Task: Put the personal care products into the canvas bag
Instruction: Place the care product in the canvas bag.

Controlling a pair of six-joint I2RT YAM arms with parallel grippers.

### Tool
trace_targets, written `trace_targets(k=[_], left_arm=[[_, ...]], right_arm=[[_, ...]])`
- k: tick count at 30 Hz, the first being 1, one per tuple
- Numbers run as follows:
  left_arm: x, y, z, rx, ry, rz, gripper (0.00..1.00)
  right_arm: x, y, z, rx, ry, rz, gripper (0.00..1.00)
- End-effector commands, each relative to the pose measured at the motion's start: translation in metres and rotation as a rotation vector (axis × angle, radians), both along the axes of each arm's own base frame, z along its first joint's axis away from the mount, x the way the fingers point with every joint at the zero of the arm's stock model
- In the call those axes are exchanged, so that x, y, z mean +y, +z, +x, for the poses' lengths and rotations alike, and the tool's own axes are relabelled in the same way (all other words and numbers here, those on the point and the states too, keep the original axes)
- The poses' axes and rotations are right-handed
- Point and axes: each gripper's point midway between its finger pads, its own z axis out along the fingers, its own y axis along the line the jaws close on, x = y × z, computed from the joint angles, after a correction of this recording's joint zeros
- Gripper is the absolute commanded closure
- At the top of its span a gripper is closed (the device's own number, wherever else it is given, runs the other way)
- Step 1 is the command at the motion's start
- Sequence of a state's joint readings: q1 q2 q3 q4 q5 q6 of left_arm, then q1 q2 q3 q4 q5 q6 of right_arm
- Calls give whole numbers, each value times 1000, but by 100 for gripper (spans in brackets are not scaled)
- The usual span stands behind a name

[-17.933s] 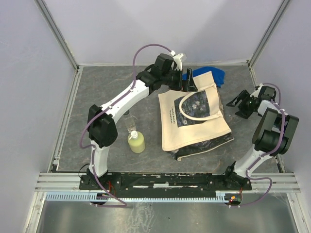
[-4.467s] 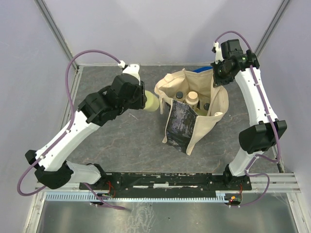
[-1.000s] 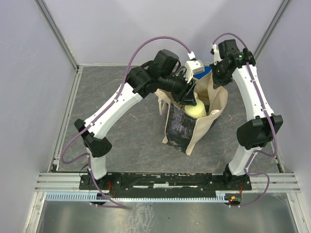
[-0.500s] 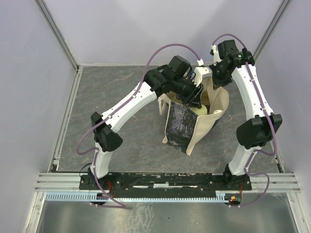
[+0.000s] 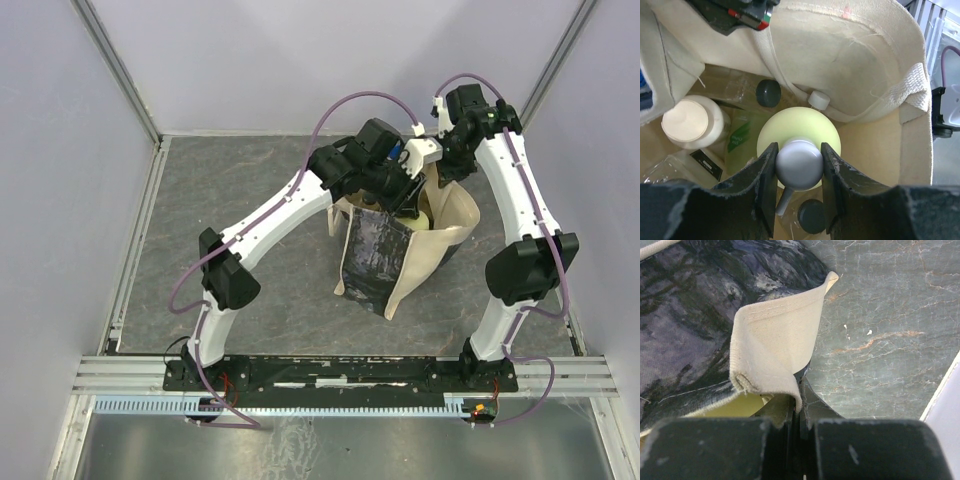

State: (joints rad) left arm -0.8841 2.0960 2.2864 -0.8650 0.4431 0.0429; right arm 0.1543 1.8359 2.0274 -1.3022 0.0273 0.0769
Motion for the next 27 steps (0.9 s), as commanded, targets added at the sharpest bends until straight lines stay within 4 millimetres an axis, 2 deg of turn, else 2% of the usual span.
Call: trace_targets(k=[1,5,9,11,16,22,25,27], left_arm=[[-27,20,-8,-61,-44,-78,97],[-21,8,0,-93,4,-13,97],[-13,-3,4,-118,35,50,97],[-14,-8,1,-123,32,70,97],[-22,-17,-10,-125,7,95,97],[-39,-26,-20,-125,-30,97,97],[-41,-45,-19,-123,-29,138,95],[-39,-61,-17,-112,-25,177,91]], right_arm=[[-6,0,13,-32,-2,-32,100],[-6,9,14,-53,-3,-30,100],[-4,27,17,-87,-5,-17,100],[-3,43,22,-124,-7,-5,100],[-4,70,31,-201,-24,-2,100],[-7,69,33,-202,-33,-18,100],[-7,67,34,-203,-37,-21,100],[-8,67,35,-202,-40,-25,100]])
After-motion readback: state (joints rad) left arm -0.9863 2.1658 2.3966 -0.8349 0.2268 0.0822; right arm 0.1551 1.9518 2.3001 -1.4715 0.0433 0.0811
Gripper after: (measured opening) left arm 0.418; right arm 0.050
